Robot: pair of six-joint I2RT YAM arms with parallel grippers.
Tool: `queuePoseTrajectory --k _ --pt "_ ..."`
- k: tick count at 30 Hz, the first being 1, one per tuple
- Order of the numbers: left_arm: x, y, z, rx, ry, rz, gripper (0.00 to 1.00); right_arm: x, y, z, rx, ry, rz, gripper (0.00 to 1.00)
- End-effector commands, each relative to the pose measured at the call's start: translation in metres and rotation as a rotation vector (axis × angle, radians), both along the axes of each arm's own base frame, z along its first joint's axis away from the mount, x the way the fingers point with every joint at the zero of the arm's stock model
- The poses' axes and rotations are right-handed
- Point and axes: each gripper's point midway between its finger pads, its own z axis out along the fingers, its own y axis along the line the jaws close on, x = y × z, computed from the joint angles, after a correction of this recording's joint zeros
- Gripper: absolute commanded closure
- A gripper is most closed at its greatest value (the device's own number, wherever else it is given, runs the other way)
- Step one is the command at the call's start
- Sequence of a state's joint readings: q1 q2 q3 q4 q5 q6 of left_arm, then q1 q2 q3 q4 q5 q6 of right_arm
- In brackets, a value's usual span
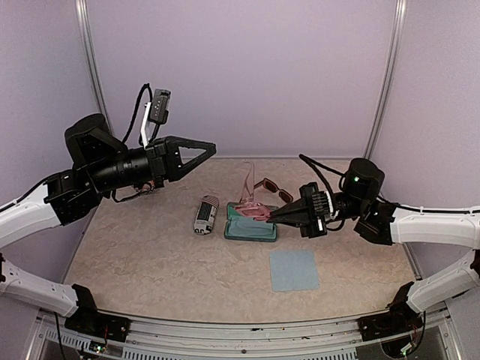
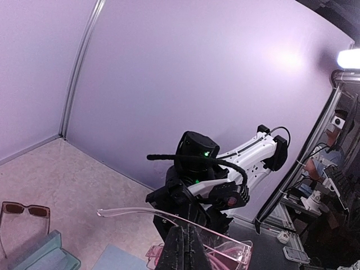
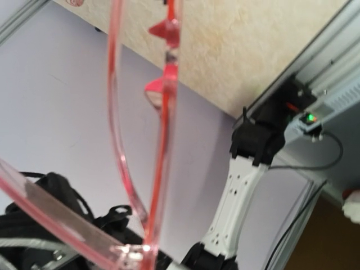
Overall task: Organize the sunglasses
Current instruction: Fold the right temple of the sunglasses on the sunglasses.
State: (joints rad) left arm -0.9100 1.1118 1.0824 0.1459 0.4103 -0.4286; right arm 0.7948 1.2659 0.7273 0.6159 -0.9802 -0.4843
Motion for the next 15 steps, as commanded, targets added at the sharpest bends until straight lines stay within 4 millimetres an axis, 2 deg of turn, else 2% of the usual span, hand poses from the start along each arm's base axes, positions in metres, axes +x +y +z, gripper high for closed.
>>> queuePoseTrajectory --k 1,7,15 --pt "-0.007 -0.007 0.009 -0.024 -0.005 -0.070 1.00 -0.002 0.002 -0.005 -0.019 -0.103 0.012 1.00" --pt "-0.012 -0.025 0.007 -0.029 0.004 -0.143 1.00 0.000 0.008 -0.016 -0.057 -0.140 0.019 1.00" --pt "-0.014 -0.050 -0.015 0.015 0.056 -0.230 1.00 0.005 0.011 -0.023 -0.073 -0.175 0.001 1.00"
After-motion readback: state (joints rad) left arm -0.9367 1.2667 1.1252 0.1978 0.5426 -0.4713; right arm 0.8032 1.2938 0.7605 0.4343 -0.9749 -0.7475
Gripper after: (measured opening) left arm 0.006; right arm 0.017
